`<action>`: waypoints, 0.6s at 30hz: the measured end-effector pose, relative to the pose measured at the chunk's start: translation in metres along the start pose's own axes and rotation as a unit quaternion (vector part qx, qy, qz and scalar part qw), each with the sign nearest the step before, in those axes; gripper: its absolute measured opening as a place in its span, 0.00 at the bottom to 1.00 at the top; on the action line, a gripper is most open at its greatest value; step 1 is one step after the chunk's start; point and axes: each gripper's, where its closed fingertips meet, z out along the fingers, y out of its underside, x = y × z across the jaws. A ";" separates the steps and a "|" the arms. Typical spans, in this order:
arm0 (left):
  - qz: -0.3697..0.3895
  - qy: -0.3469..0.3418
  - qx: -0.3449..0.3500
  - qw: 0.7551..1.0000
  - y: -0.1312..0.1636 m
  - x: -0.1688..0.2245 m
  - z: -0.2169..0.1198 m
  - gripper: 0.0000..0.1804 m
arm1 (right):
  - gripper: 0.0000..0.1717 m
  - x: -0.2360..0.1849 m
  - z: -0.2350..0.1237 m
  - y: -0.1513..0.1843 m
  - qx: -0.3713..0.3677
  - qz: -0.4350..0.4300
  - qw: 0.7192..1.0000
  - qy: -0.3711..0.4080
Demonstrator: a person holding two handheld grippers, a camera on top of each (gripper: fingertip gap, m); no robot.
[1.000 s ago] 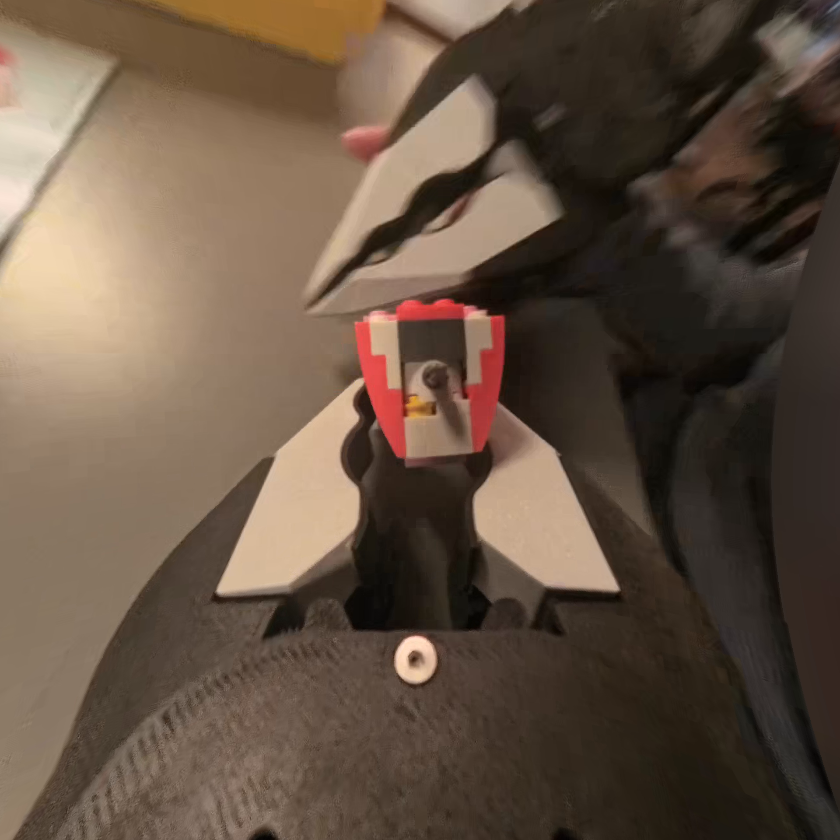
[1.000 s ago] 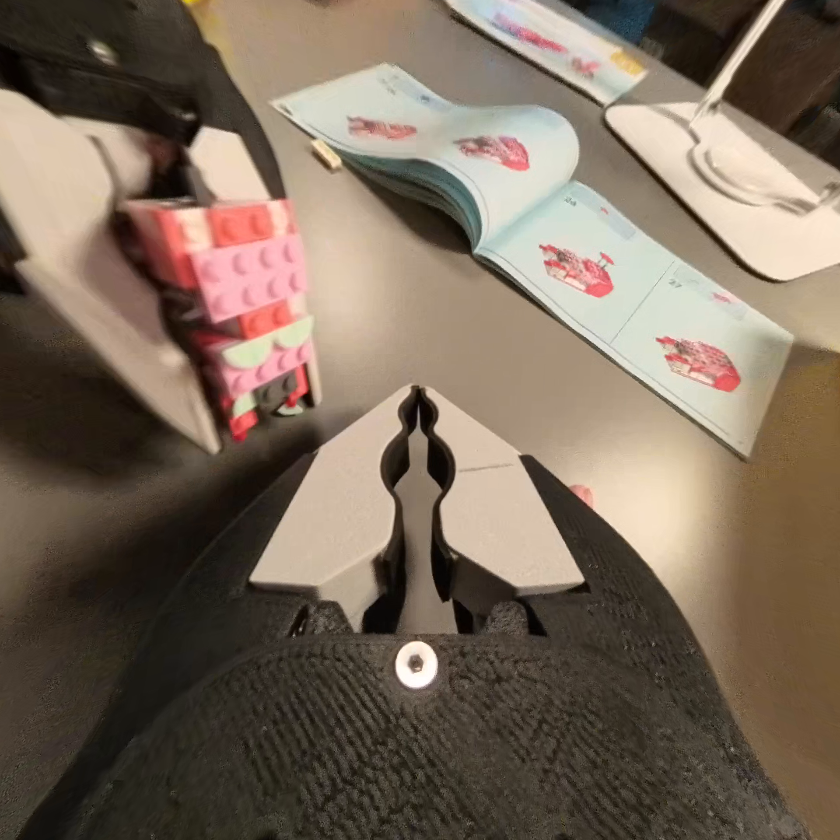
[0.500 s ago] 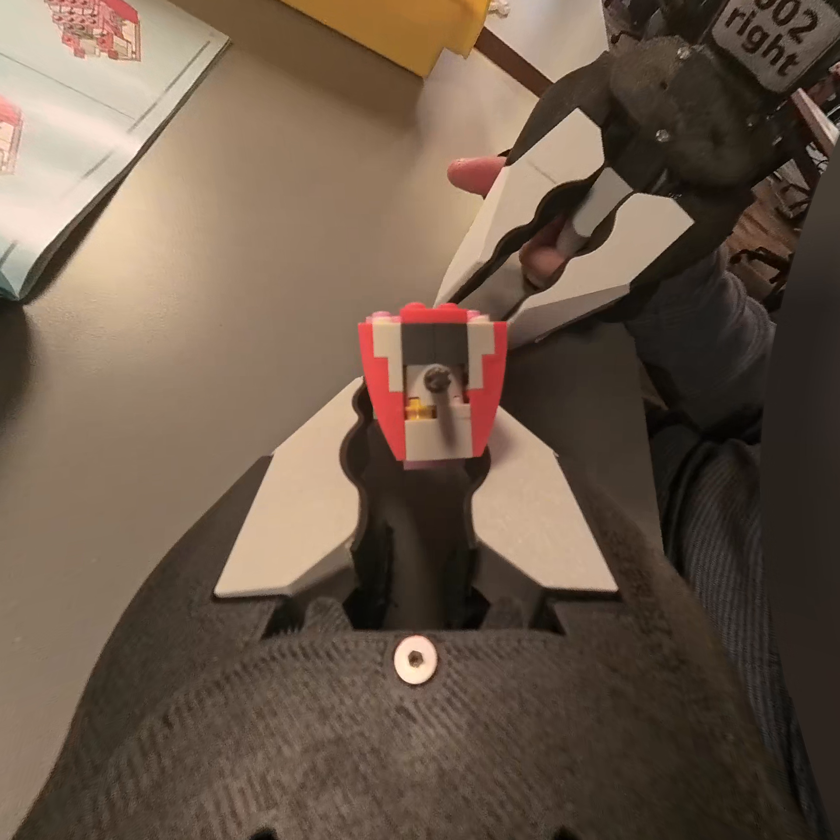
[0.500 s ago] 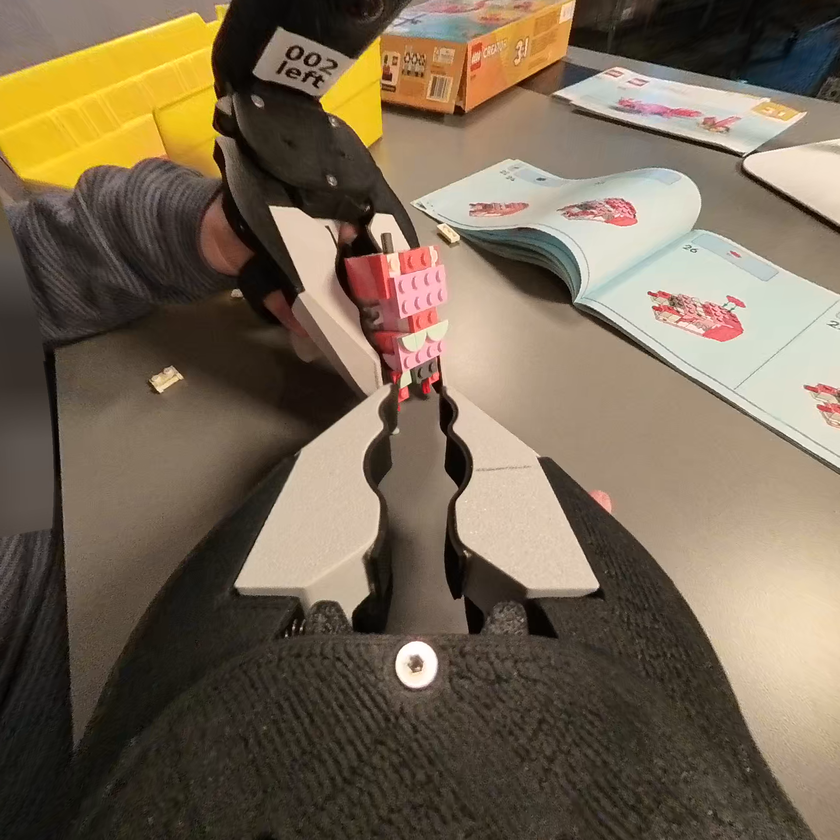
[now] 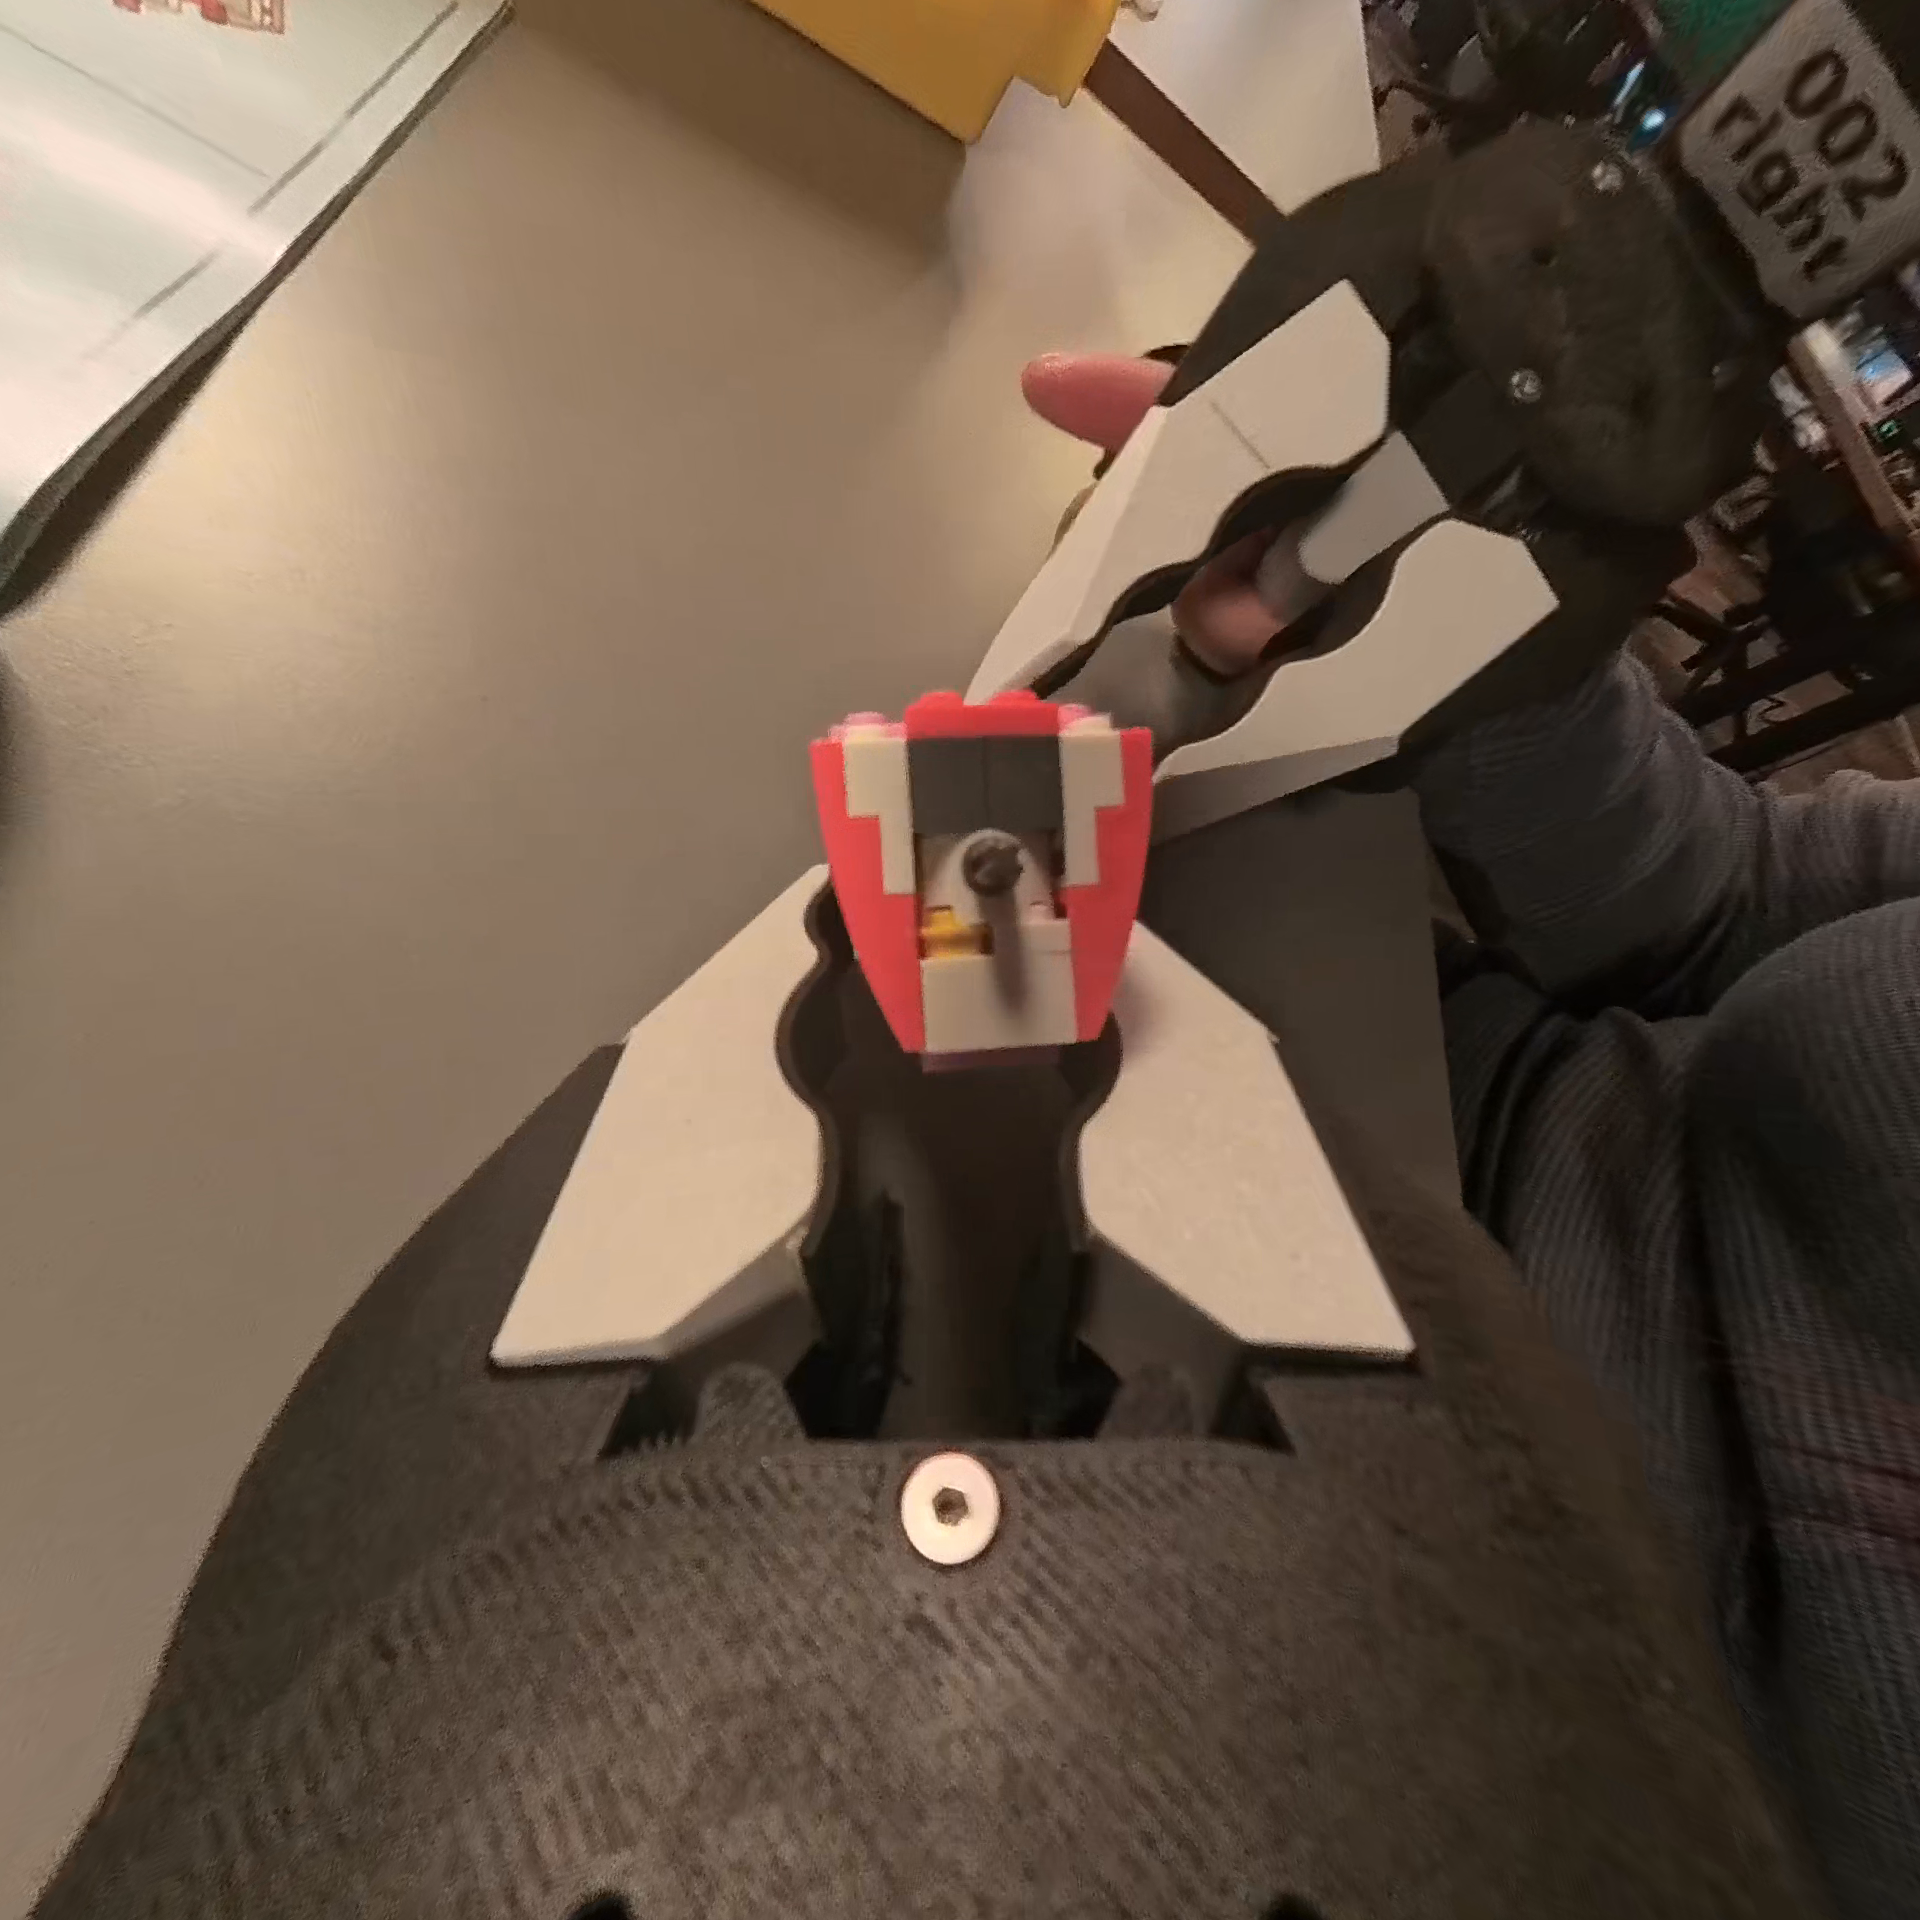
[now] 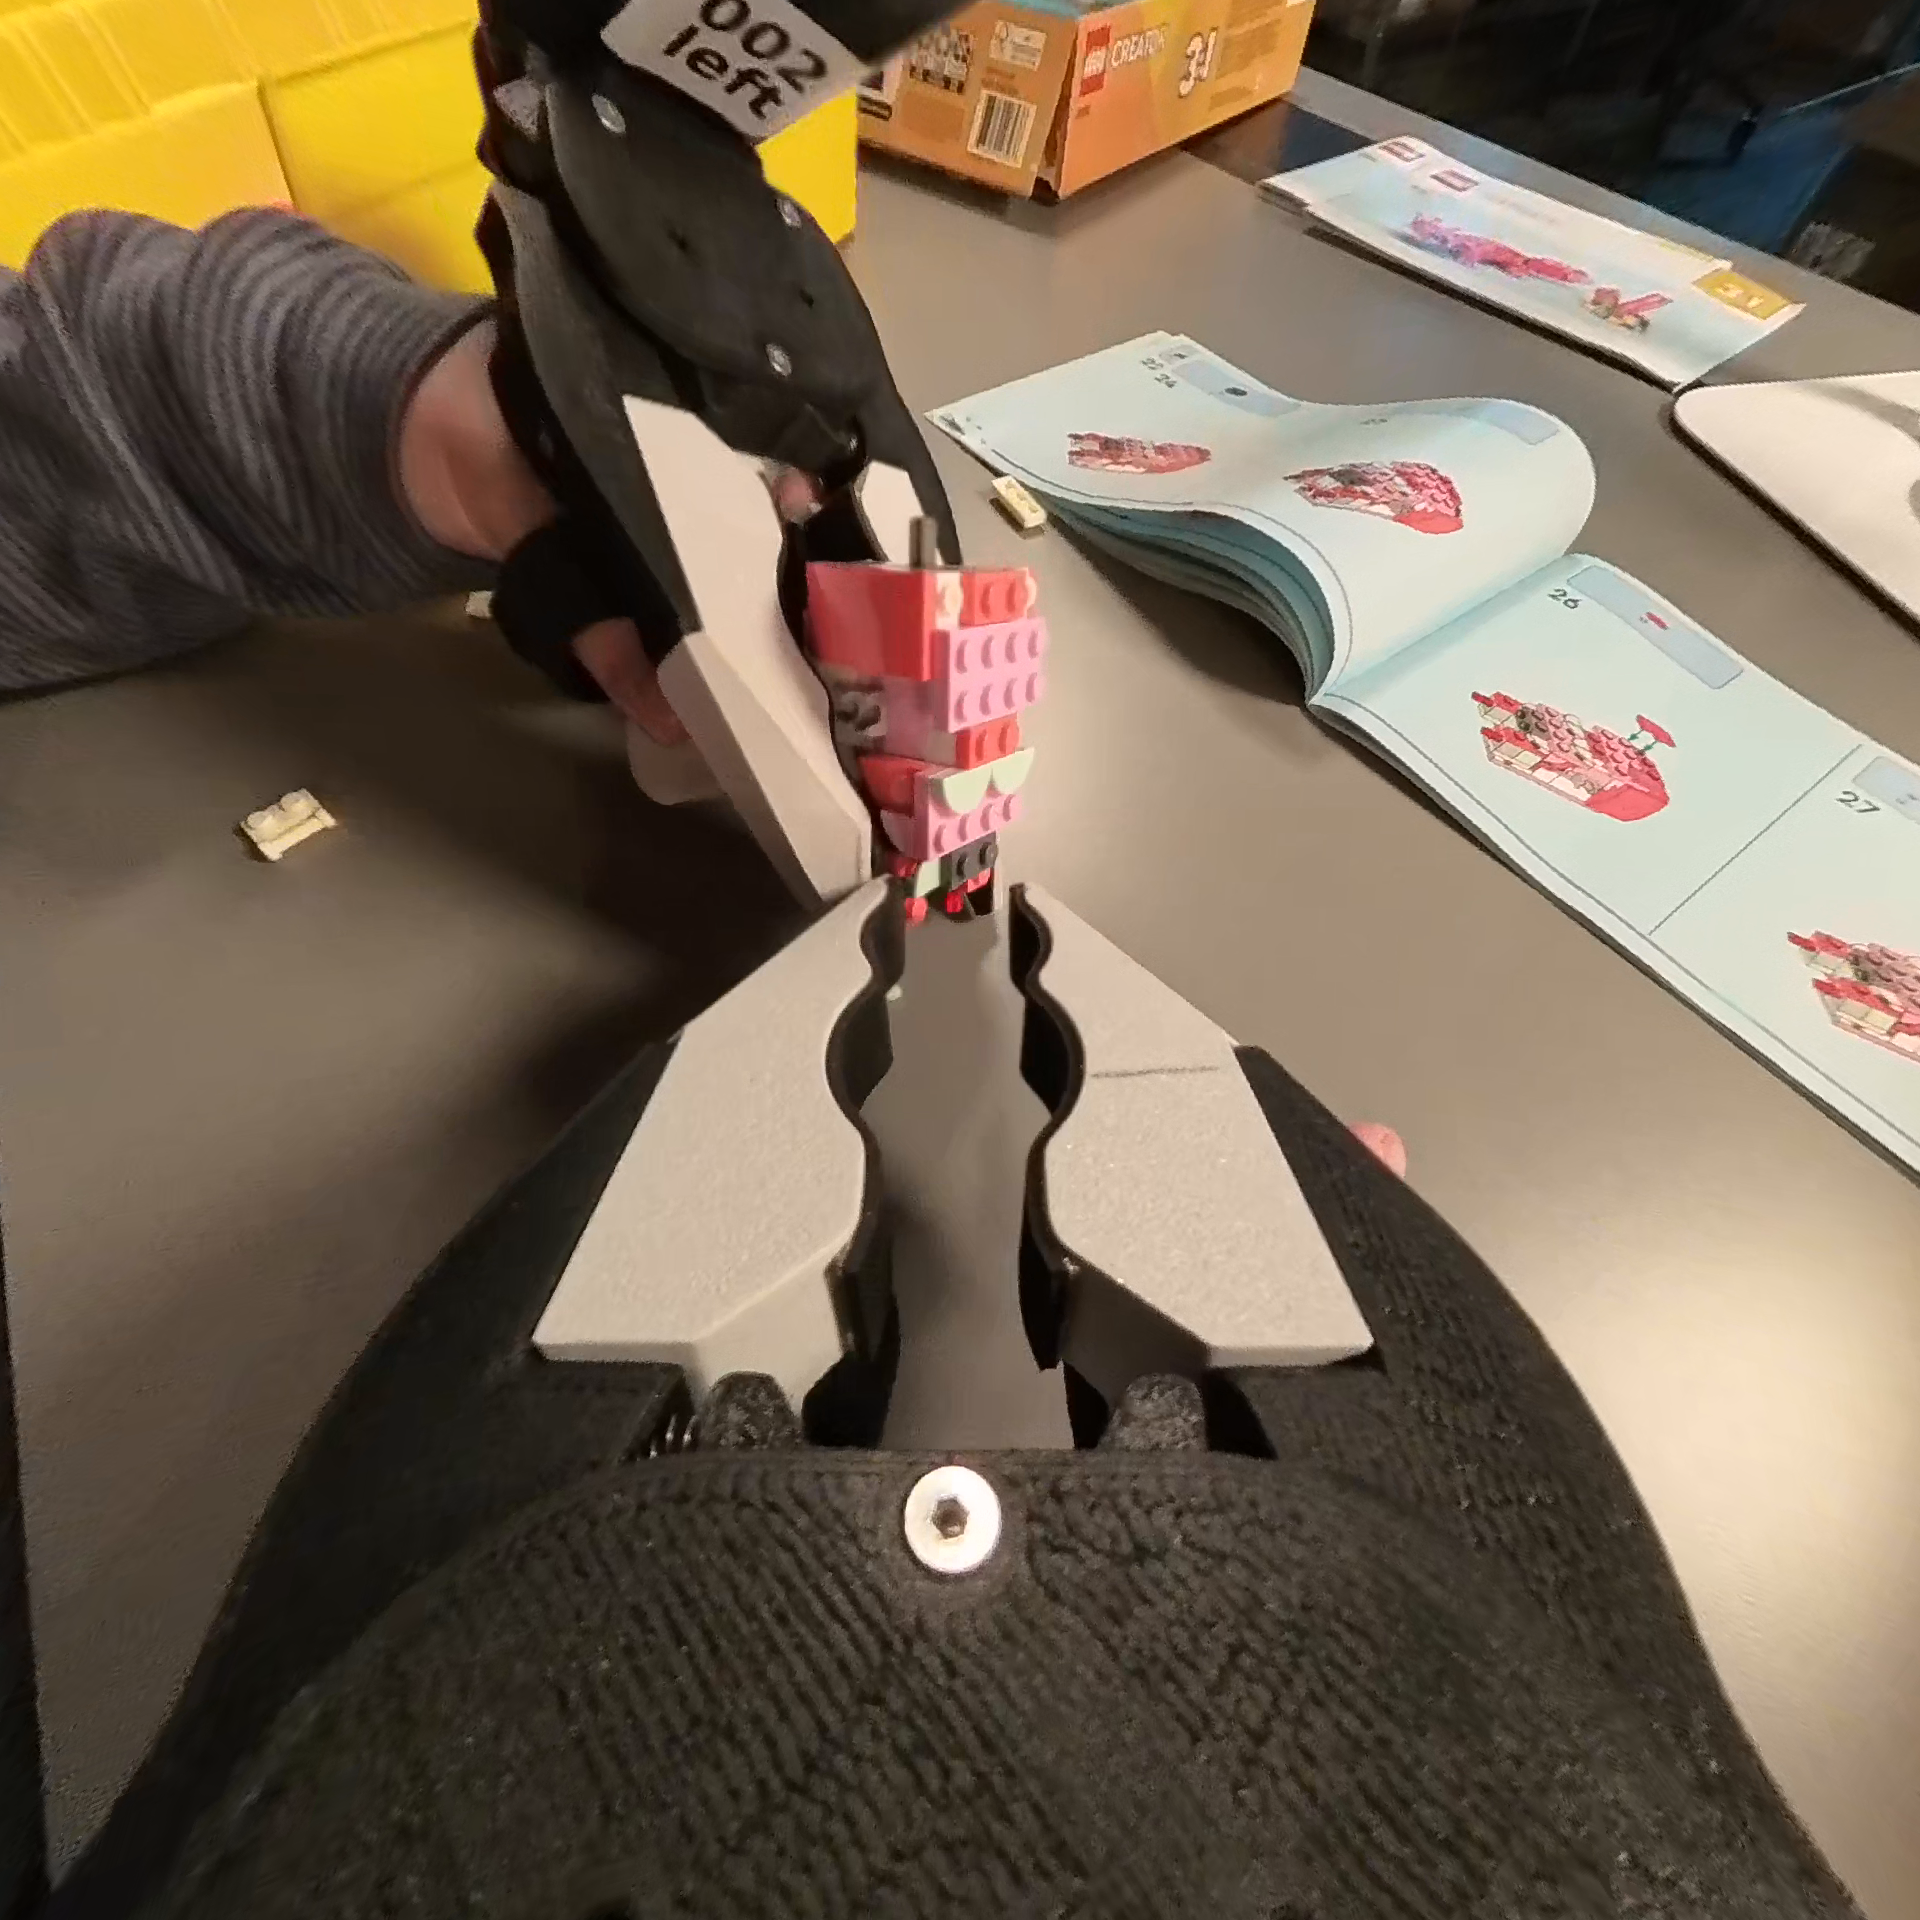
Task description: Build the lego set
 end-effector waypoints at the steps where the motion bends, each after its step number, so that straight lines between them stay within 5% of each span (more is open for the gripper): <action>1: -0.006 0.003 0.001 1.000 0.000 0.000 0.000 0.21 | 0.10 0.000 0.000 0.000 0.001 -0.003 1.000 0.000; 18: -0.036 0.033 0.000 0.999 0.002 0.004 -0.002 0.21 | 0.14 0.002 -0.002 -0.004 0.012 -0.039 0.999 0.034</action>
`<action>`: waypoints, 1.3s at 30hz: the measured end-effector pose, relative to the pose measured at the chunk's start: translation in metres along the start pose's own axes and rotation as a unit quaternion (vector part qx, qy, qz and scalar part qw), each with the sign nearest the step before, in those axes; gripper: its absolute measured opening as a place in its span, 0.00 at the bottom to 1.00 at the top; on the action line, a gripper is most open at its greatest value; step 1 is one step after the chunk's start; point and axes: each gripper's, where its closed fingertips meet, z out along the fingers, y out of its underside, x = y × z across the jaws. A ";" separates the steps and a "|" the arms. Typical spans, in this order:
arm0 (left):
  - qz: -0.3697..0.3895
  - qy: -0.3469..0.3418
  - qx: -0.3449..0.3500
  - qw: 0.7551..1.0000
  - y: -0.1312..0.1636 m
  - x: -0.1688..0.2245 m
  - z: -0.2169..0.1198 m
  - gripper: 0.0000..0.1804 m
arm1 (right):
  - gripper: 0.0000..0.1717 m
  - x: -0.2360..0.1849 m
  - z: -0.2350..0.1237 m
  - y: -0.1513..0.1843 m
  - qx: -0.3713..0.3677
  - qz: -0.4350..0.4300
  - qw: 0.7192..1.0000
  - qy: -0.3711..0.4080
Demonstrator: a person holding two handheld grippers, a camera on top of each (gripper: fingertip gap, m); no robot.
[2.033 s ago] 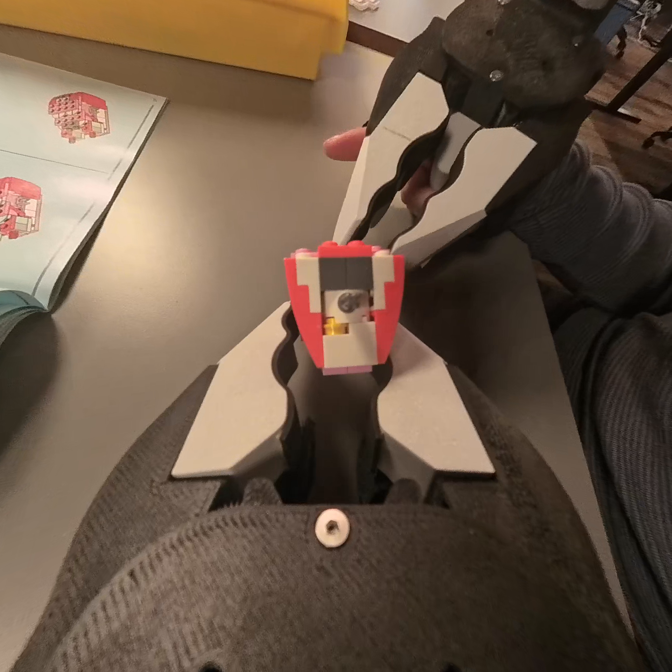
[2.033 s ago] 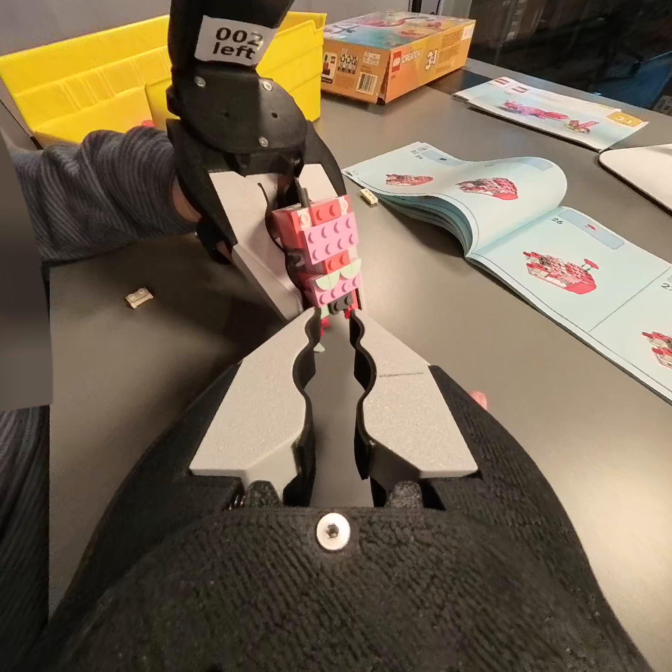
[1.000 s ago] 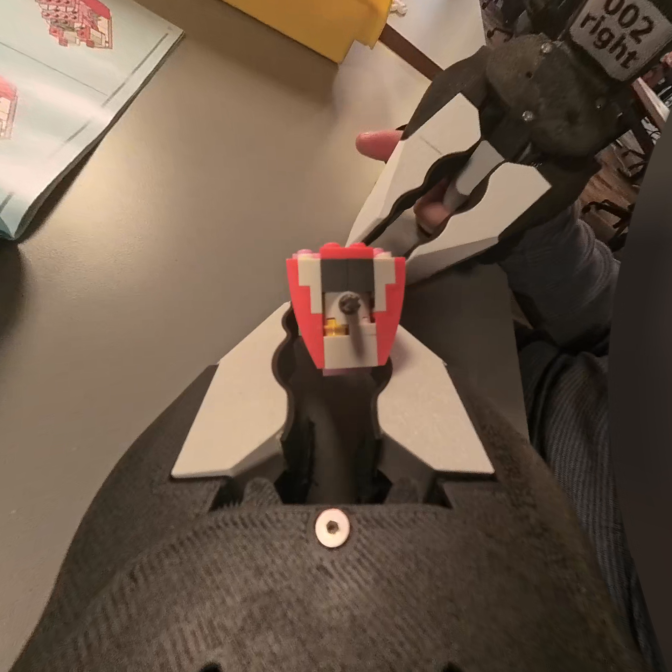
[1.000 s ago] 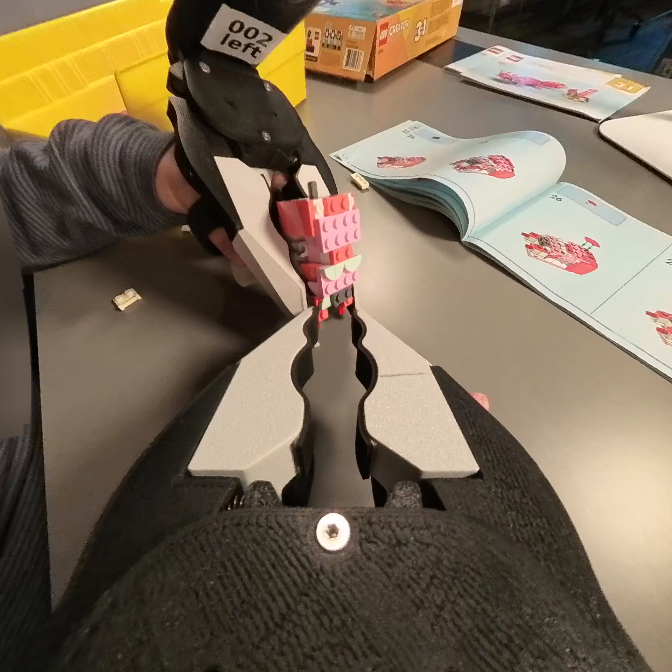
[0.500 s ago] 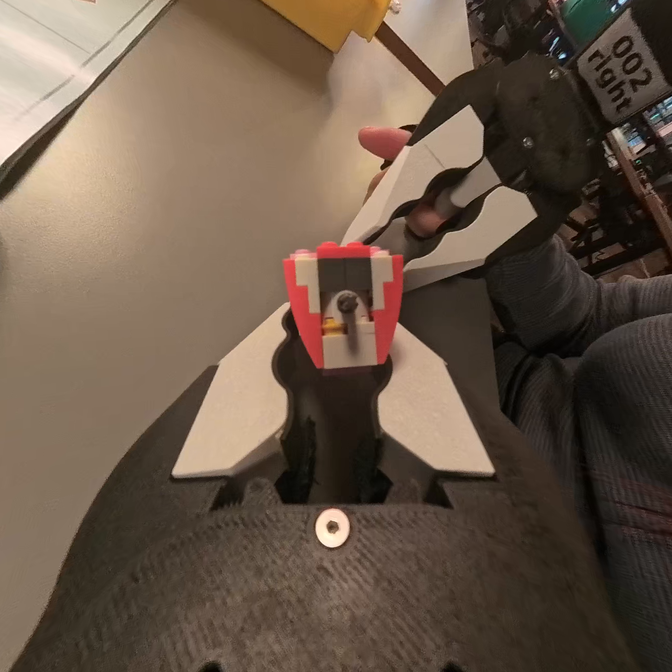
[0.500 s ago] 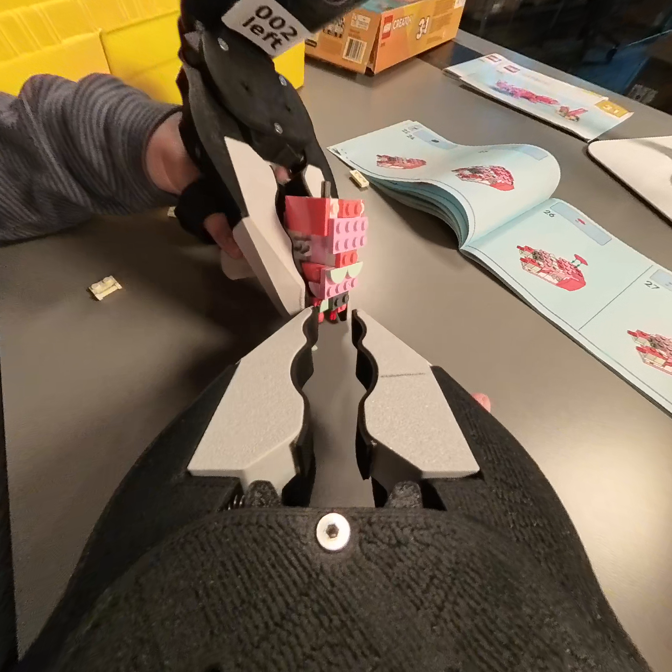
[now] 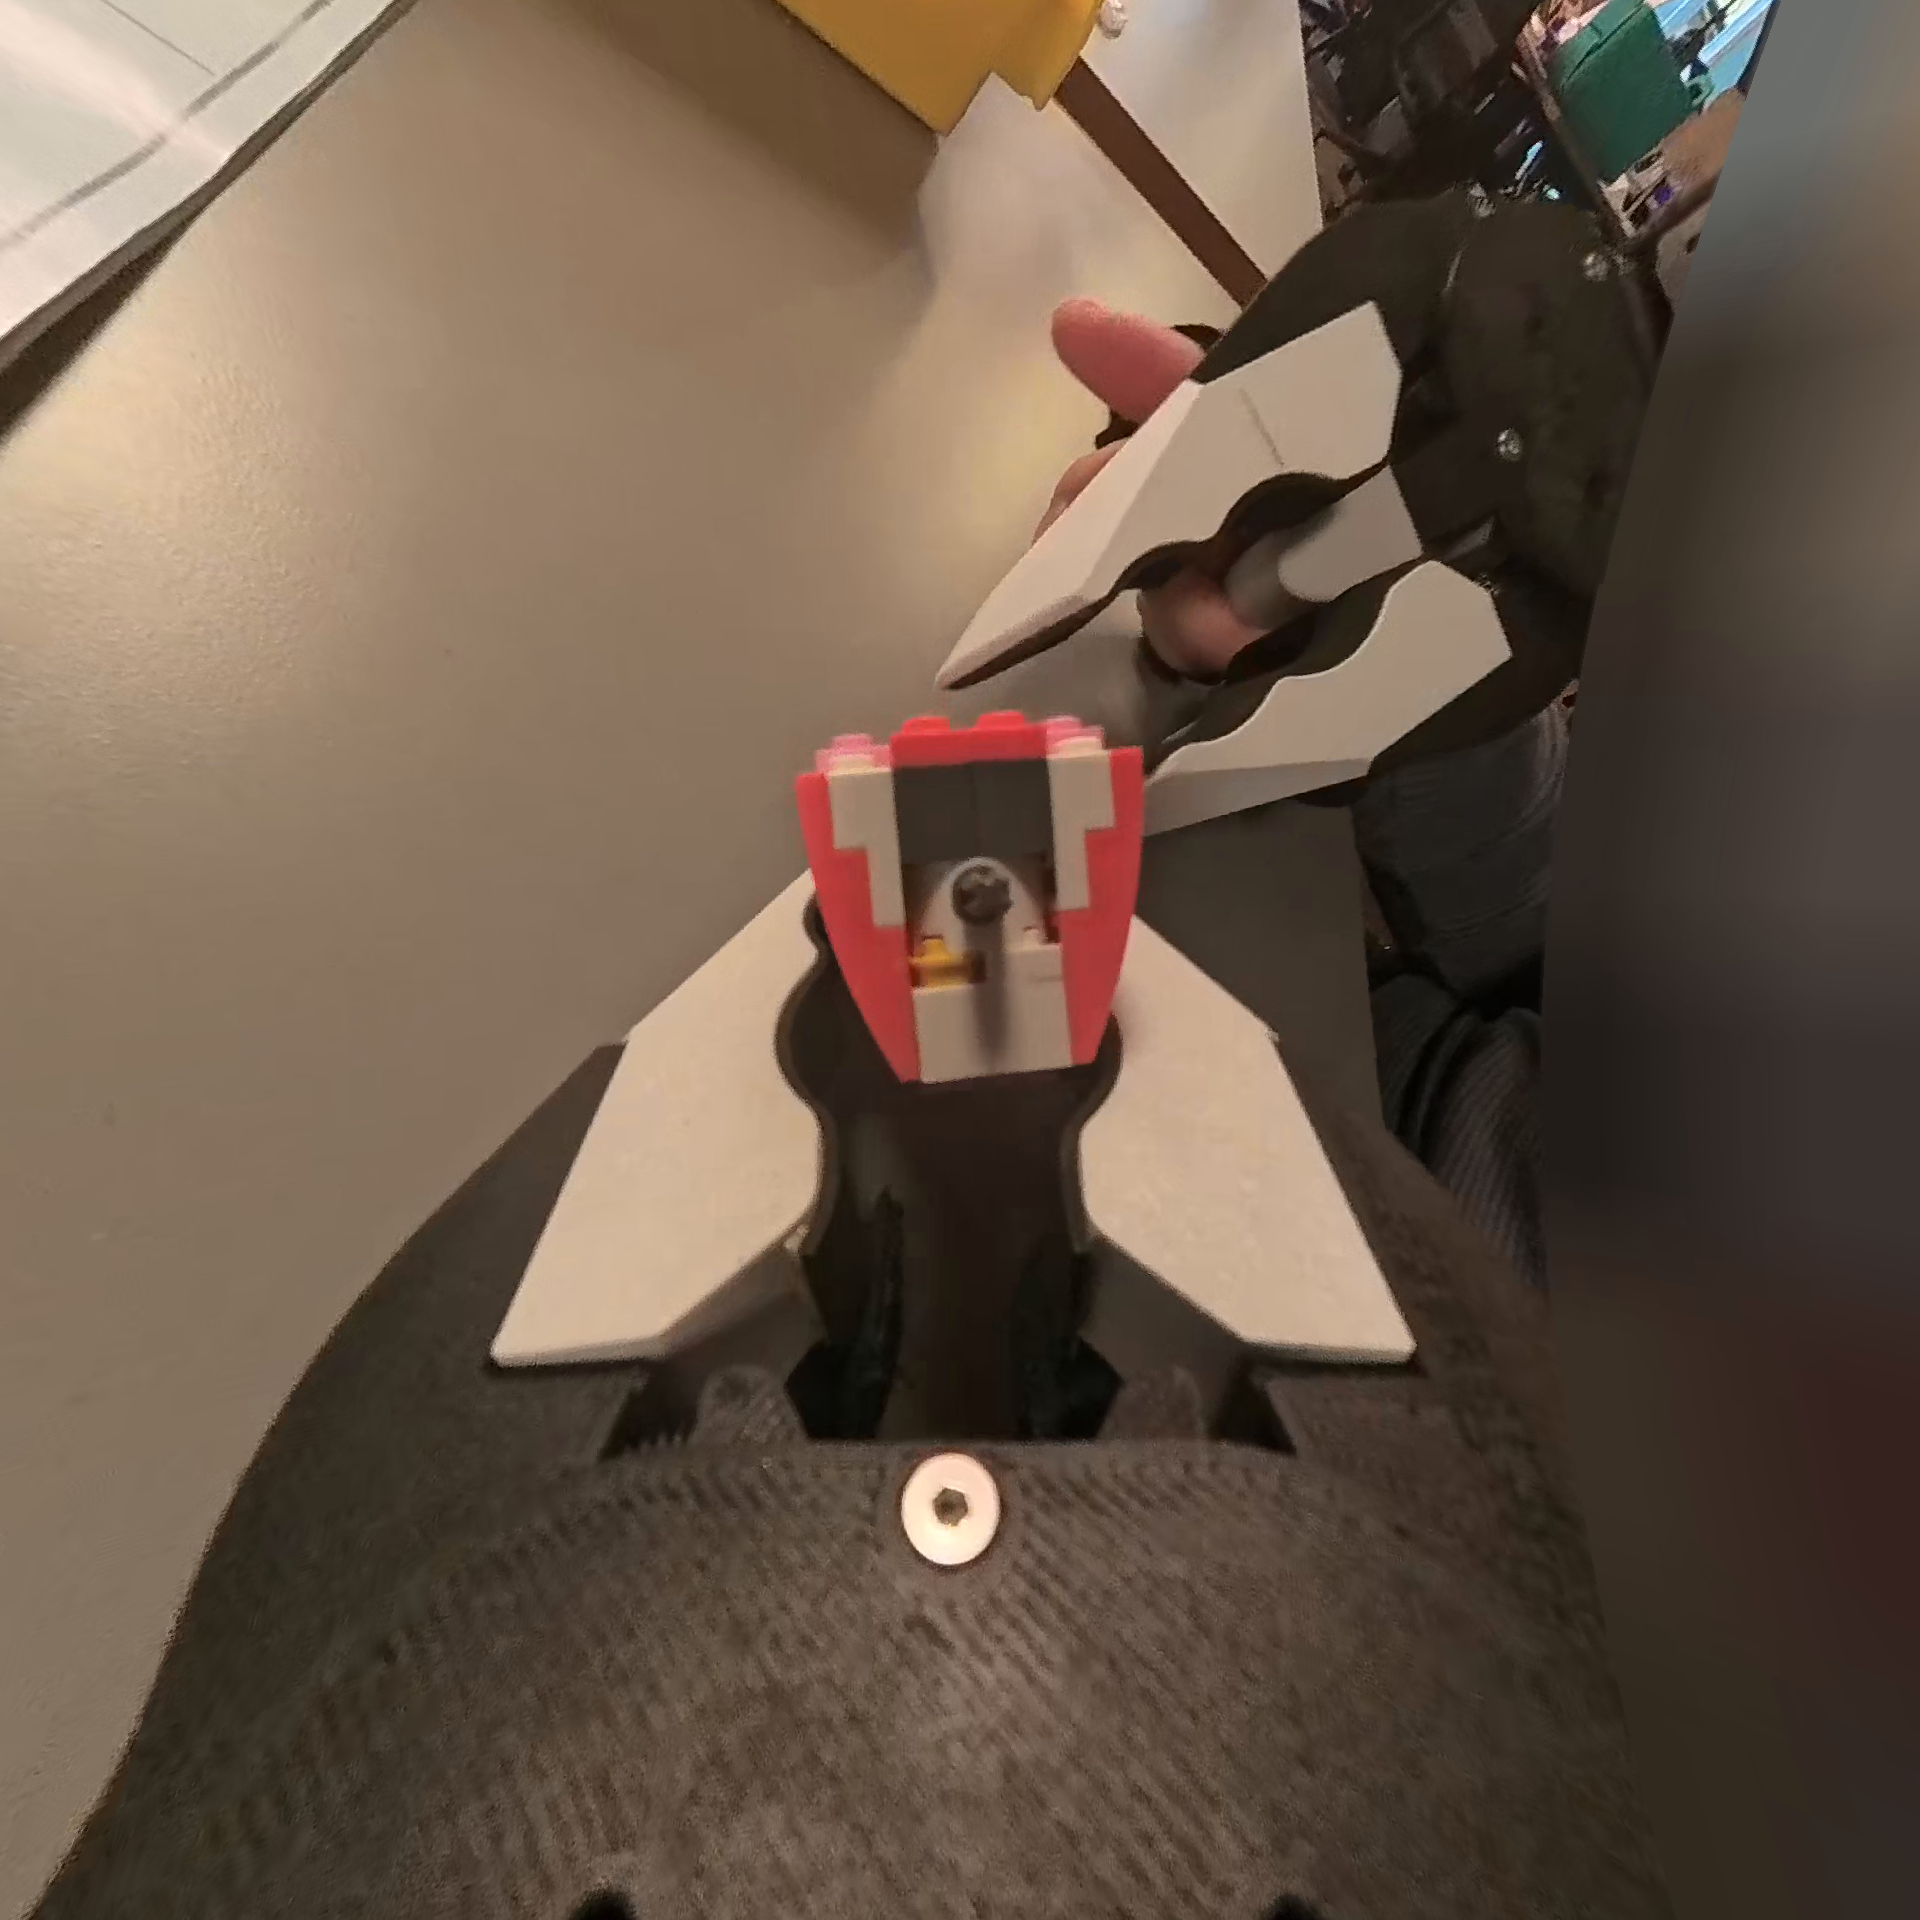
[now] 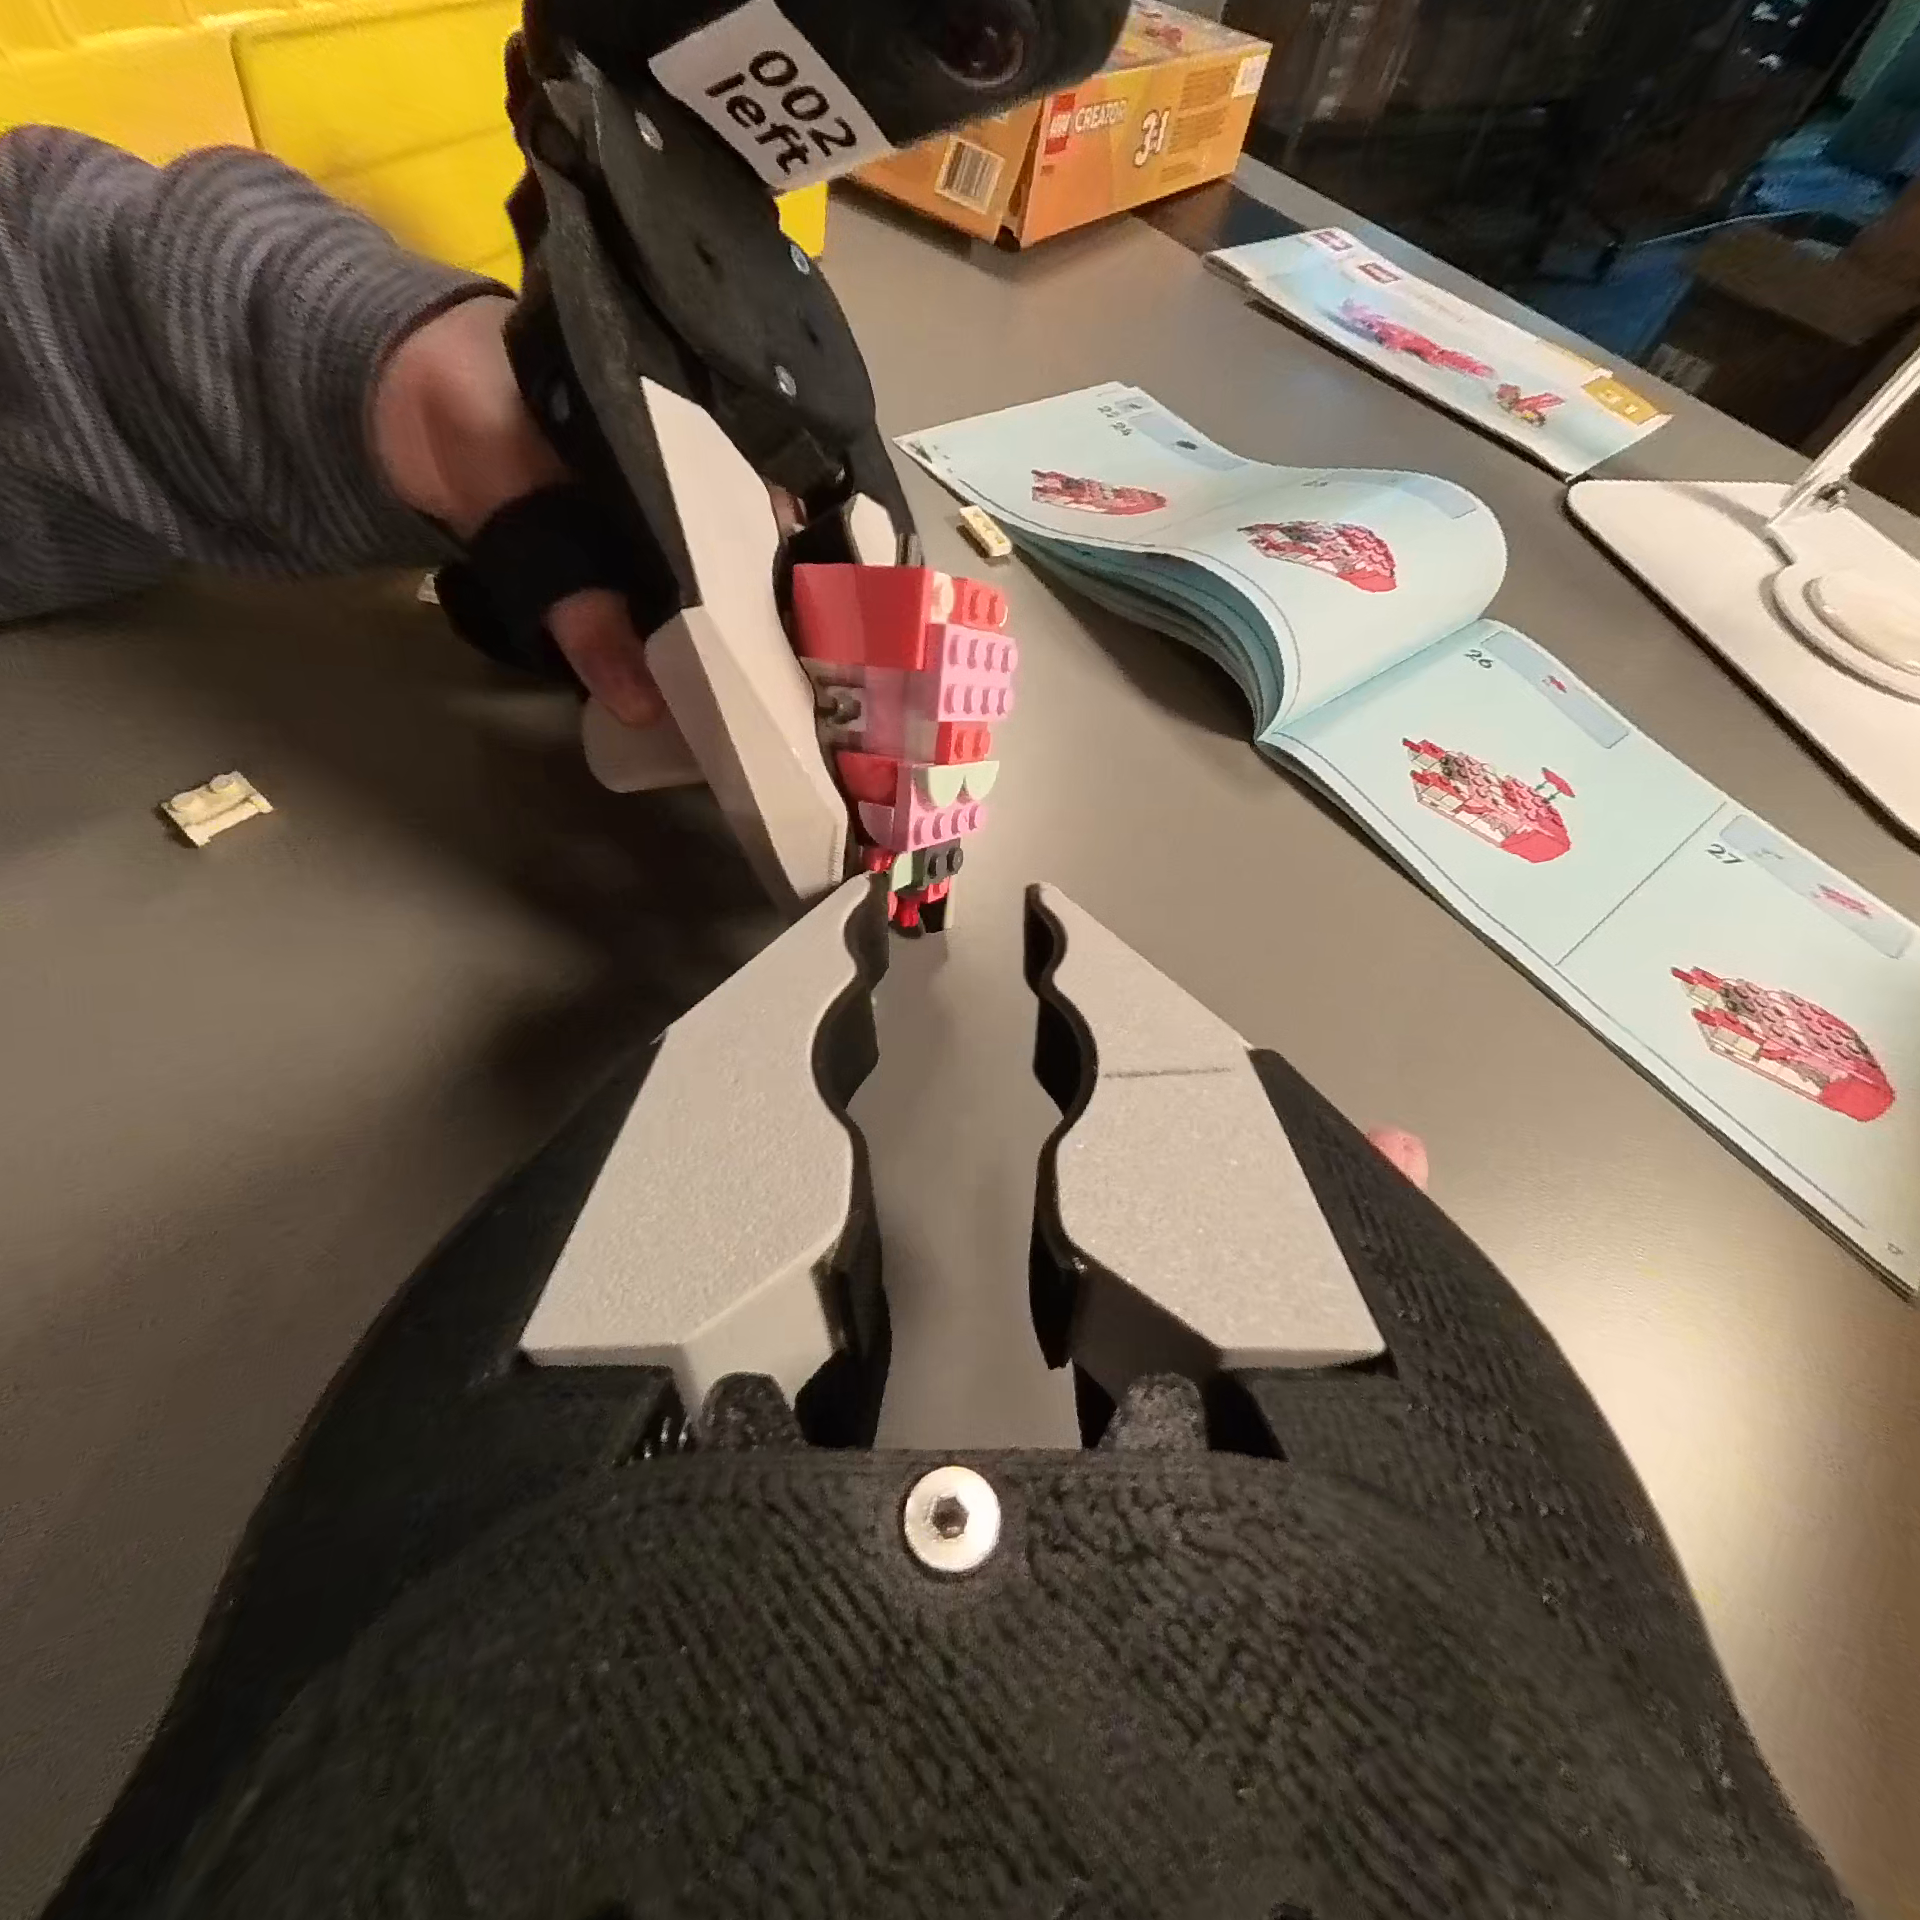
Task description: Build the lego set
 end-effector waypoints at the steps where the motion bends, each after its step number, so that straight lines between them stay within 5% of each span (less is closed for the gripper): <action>1: -0.002 0.000 0.001 1.000 0.000 0.000 0.000 0.21 | 0.14 0.001 0.000 0.000 0.000 -0.001 1.000 0.003; 6: -0.016 -0.003 0.008 1.000 -0.002 -0.003 -0.001 0.21 | 0.13 0.007 0.002 -0.001 0.001 0.005 1.000 0.026; 7: -0.015 0.007 0.007 1.000 -0.002 0.000 -0.001 0.20 | 0.03 0.021 0.000 0.001 -0.003 0.010 0.998 0.066; 8: -0.009 0.054 -0.009 0.998 0.004 0.016 0.003 0.20 | 0.03 0.027 0.000 0.005 -0.015 0.007 0.997 0.077; 19: -0.010 0.029 0.060 0.998 -0.016 0.007 -0.006 0.20 | 0.04 0.038 -0.015 -0.004 0.044 0.089 0.993 0.056; 25: 0.092 -0.065 0.144 0.983 -0.044 -0.006 -0.024 0.20 | 0.09 0.081 -0.053 -0.011 0.138 0.141 0.968 0.155; 30: 0.213 -0.145 0.259 0.931 -0.073 -0.001 -0.052 0.20 | 0.11 0.121 -0.064 0.021 0.057 0.143 0.962 0.227; 32: 0.248 -0.155 0.290 0.911 -0.079 0.005 -0.062 0.20 | 0.11 0.122 -0.053 0.028 0.022 0.131 0.974 0.184; 36: 0.290 -0.145 0.345 0.881 -0.085 0.017 -0.075 0.20 | 0.12 0.035 -0.029 0.003 0.031 0.128 0.982 -0.132; 39: 0.292 -0.094 0.362 0.880 -0.083 0.027 -0.075 0.20 | 0.08 -0.009 -0.015 0.018 -0.033 0.033 0.981 -0.189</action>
